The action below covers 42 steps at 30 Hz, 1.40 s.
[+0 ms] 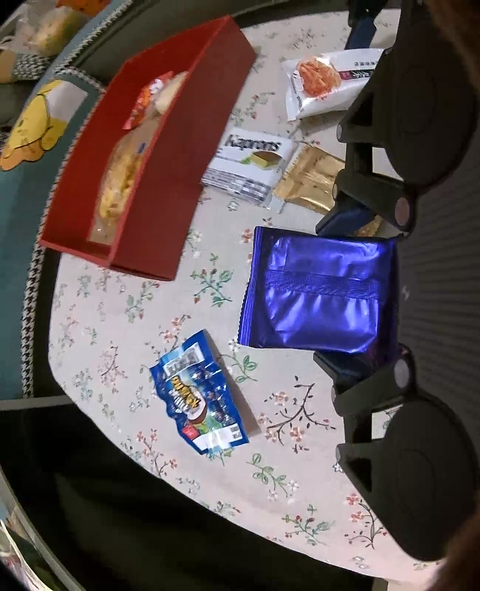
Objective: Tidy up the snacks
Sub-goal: 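Grasp the blue foil bag with the left tool while the right tool grasps the white spicy-strip bag, then lift both bags and carry them over the red box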
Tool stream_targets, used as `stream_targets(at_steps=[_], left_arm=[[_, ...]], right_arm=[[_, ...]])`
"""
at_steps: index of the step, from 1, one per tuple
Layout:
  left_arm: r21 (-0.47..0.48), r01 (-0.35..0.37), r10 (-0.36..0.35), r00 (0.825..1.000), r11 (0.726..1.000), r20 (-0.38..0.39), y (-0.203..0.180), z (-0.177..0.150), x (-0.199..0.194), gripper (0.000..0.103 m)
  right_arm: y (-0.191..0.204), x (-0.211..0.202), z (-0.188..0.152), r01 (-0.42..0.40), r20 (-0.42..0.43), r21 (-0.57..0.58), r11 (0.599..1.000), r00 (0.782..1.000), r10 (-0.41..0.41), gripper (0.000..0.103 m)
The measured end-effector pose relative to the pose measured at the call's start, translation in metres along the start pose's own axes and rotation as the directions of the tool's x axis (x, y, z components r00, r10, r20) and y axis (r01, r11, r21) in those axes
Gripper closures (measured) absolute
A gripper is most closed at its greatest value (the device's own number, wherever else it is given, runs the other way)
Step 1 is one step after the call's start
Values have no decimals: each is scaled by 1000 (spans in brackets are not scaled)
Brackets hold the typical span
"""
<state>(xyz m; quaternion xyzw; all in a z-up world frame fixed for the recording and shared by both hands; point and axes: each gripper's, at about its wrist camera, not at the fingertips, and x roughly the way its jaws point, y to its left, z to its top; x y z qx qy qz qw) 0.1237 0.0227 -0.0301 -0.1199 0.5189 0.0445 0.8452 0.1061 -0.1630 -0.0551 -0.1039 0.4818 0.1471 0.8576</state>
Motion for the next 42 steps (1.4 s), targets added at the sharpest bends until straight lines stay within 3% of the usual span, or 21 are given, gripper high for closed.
stream_targets(at_steps=[16, 24, 42], left_arm=[[27, 73, -75, 994, 997, 75, -21, 5, -25, 0], [99, 55, -69, 988, 994, 137, -43, 8, -37, 0], [128, 49, -75, 975, 991, 207, -68, 35, -44, 0]], right_arm=[[-7, -22, 16, -25, 95, 33, 999, 995, 21, 51], [-11, -29, 23, -21, 134, 40, 999, 991, 15, 51], [-30, -47, 50, -20, 235, 86, 996, 972, 0, 51]])
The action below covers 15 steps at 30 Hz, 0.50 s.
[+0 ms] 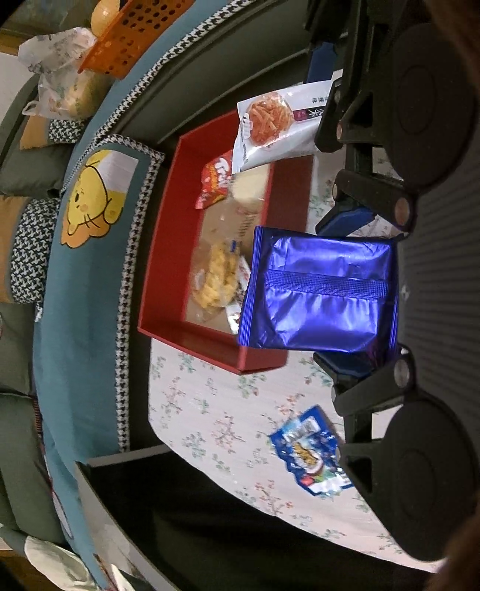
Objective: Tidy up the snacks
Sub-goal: 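Lift both bags and carry them over the red box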
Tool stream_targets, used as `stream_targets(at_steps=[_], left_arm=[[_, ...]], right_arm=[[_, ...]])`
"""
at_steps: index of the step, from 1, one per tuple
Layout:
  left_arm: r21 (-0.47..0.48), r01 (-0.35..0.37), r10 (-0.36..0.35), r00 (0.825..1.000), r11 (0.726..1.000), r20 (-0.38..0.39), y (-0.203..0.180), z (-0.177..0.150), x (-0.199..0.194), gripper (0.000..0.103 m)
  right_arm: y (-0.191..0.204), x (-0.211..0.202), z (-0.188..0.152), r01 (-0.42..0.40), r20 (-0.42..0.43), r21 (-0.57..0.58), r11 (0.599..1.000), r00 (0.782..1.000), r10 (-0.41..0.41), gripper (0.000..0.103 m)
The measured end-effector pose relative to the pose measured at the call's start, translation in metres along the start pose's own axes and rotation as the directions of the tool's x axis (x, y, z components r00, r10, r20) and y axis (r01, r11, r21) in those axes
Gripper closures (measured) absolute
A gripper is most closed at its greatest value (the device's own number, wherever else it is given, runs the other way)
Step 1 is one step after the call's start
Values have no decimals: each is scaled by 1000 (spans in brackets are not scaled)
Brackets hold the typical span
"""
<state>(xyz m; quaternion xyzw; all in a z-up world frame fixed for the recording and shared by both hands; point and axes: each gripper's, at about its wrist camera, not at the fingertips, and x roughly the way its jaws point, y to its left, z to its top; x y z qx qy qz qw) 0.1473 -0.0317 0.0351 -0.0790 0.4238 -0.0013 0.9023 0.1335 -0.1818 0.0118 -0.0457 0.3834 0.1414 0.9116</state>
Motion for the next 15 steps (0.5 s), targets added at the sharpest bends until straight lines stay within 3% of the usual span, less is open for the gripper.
stream_targets(at_steps=[15], left_arm=[[20, -18, 17, 999, 1000, 40, -20, 35, 20, 0]], right_arm=[[-19, 11, 33, 13, 46, 29, 1000, 999, -14, 51]])
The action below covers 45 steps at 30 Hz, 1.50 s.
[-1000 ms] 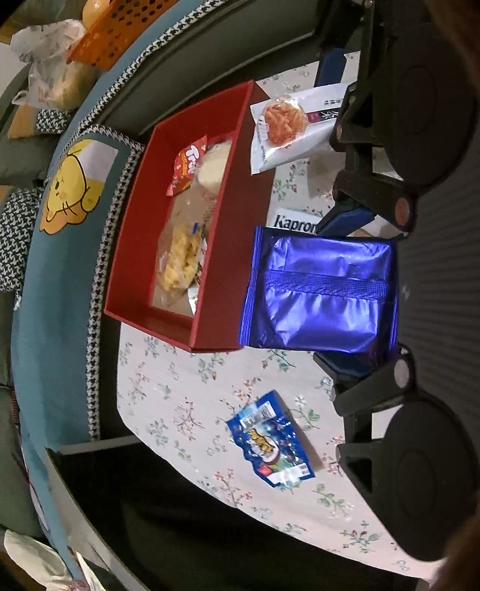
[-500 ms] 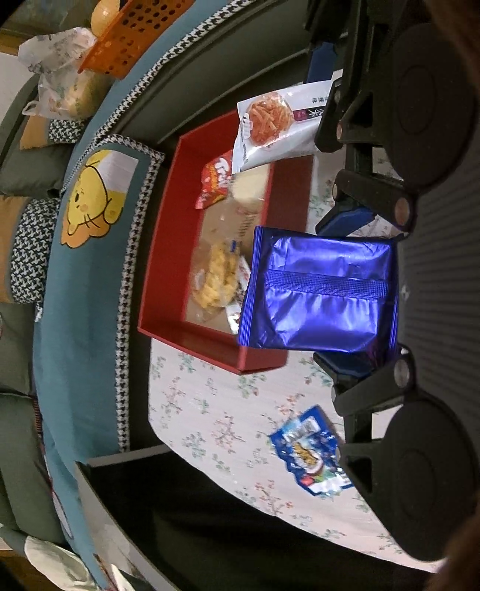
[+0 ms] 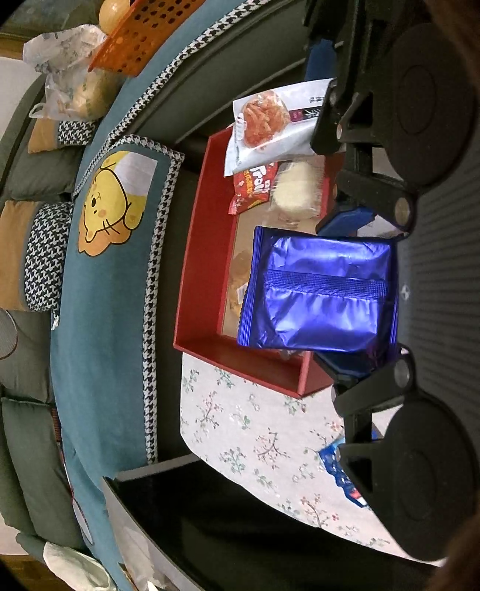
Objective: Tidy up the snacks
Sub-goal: 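Lift both bags and carry them over the red box, then lower both bags into the box and open both tools to release them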
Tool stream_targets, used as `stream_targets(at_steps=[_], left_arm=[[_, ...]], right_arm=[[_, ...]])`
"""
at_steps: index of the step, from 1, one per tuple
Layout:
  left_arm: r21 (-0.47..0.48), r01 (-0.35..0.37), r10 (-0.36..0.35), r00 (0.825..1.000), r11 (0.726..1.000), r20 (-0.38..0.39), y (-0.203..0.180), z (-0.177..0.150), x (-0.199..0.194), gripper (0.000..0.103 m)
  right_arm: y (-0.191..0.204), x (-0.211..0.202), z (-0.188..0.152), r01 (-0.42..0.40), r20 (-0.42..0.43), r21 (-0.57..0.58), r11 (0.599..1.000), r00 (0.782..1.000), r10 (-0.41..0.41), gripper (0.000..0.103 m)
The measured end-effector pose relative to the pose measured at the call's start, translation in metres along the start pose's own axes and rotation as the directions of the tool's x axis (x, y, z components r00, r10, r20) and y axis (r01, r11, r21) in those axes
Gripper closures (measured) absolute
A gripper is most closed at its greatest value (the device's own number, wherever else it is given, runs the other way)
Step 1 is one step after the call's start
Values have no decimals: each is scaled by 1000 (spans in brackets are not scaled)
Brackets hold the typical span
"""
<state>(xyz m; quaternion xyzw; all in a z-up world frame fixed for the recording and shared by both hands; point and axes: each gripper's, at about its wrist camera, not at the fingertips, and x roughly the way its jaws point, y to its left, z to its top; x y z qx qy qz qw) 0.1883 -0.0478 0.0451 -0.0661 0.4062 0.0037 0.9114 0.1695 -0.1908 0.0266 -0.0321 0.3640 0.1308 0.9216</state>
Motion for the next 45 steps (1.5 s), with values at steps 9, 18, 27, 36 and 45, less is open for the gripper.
stream_targets(at_steps=[9, 18, 27, 36, 45], left_arm=[[-1, -9, 9, 1000, 1000, 1, -8, 17, 20, 0], [8, -32, 32, 999, 999, -5, -15, 30, 45, 0], [7, -52, 53, 998, 999, -24, -16, 34, 68, 1], [15, -73, 73, 996, 997, -44, -19, 35, 88, 1], [18, -84, 84, 995, 996, -57, -19, 34, 99, 1]], right_arm=[[-13, 14, 16, 19, 5, 11, 1000, 1000, -19, 51], [-23, 35, 25, 37, -11, 21, 999, 999, -37, 51], [-28, 57, 30, 51, -38, 16, 999, 998, -50, 51], [-31, 76, 31, 57, -66, 11, 998, 996, -56, 51], [-31, 90, 29, 62, -85, 3, 998, 994, -62, 51]])
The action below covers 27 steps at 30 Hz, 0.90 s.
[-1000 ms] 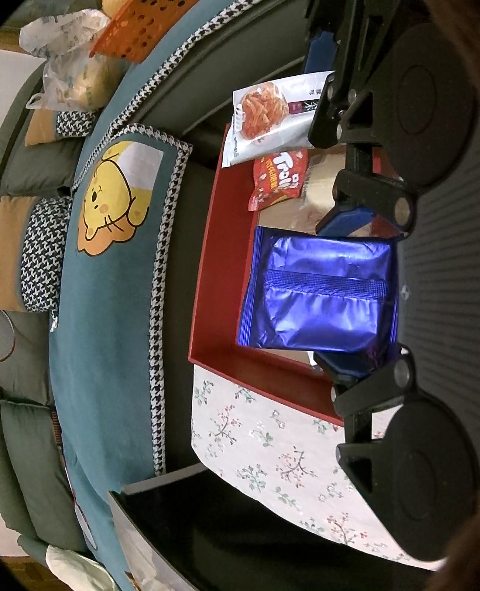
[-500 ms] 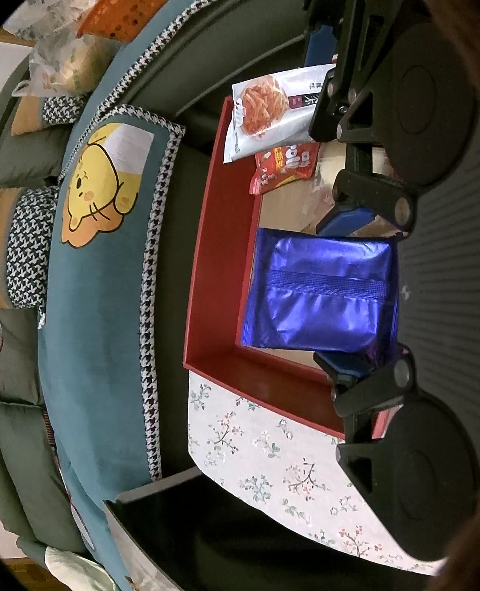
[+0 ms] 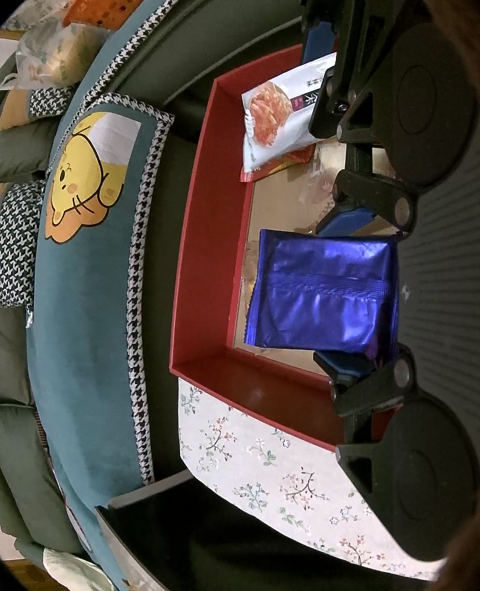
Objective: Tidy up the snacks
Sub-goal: 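Lower both bags into the box and open both tools to release them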
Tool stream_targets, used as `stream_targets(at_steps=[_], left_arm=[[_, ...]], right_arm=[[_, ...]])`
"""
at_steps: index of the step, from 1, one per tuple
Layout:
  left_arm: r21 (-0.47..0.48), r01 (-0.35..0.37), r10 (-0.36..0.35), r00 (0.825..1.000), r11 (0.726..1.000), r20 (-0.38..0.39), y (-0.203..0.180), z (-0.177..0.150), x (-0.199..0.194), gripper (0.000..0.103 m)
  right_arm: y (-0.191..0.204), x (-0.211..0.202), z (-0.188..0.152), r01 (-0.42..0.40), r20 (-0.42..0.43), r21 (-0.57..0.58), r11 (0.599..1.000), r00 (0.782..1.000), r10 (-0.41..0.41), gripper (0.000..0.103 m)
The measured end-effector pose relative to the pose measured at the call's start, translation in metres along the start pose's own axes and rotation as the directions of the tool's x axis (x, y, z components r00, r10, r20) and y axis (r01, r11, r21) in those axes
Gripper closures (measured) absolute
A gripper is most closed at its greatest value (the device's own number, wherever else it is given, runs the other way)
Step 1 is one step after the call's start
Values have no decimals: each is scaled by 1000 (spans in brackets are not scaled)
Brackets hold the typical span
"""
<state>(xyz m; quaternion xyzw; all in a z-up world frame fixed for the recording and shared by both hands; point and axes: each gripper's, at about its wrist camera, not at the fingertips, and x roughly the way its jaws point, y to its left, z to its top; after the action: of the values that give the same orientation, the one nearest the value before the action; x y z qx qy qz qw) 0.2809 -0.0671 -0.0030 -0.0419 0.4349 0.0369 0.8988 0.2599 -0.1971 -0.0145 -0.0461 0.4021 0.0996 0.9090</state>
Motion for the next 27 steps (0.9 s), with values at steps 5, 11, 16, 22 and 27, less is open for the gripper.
stream_targets(at_steps=[5, 11, 16, 22, 27], left_arm=[[11, -4, 4, 1000, 1000, -3, -2, -1, 1, 1], [22, -15, 15, 1000, 1000, -5, -3, -1, 1, 0], [25, -17, 18, 1000, 1000, -10, -4, -1, 1, 0], [25, -17, 17, 1000, 1000, -10, -3, -1, 0, 0], [25, -16, 16, 1000, 1000, -8, -3, -1, -2, 0]], right_arm=[[-1, 7, -3, 15, -12, 0, 1000, 1000, -15, 47], [-1, 9, -5, 29, -21, -6, 1000, 999, -29, 45], [-2, 11, -5, 38, -24, -7, 999, 999, -38, 42], [-3, 12, -5, 50, -24, -7, 999, 998, -50, 38], [-5, 11, -6, 55, -23, -3, 998, 998, -55, 36]])
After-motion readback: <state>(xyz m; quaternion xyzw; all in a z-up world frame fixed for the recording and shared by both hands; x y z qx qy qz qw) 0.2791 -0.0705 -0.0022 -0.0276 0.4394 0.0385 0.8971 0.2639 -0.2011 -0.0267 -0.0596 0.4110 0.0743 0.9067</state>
